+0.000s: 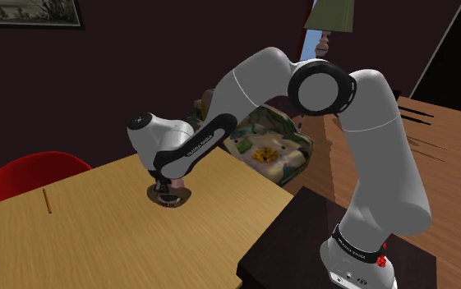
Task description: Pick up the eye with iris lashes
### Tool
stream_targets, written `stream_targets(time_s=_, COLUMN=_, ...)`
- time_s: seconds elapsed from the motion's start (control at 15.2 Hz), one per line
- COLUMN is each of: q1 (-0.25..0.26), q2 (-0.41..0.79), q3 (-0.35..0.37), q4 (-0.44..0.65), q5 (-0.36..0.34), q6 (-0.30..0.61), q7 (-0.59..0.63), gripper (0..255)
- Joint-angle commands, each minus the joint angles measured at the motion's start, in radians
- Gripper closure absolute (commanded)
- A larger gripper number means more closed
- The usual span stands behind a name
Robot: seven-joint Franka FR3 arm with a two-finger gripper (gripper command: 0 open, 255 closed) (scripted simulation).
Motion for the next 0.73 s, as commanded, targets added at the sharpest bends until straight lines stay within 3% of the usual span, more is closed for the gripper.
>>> stream_targets(time_s=0.0, q1=-0.002, q2=-0.021, q3=0.005, q4=-0.001, q5=0.008, q6=-0.017, q7=-0.008, gripper=255)
stream_targets(time_s=0.66, q1=-0.011, q2=-0.086, q3=0.023, q4=0.010, q5=0.040, q6=-0.087, q7=-0.044, gripper=255)
